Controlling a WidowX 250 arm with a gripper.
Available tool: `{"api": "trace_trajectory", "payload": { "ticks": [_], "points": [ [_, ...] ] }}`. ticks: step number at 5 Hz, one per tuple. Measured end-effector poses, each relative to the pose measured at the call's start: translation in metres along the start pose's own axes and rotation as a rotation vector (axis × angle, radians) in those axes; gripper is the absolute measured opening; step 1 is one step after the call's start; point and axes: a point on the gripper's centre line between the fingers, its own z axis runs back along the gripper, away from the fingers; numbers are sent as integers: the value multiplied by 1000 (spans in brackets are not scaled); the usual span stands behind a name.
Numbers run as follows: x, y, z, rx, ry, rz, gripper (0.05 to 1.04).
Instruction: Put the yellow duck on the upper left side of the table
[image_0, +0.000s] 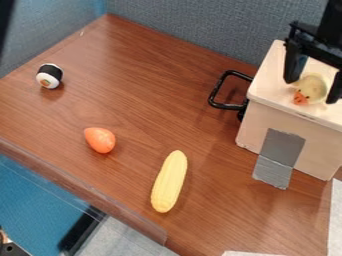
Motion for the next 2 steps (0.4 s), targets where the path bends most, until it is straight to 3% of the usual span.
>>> {"api": "trace_trajectory", "payload": {
  "ticks": [1,2],
  "points": [
    [1,1,-3,6,23,-5,679],
    [1,8,2,54,30,13,487]
  ]
}}
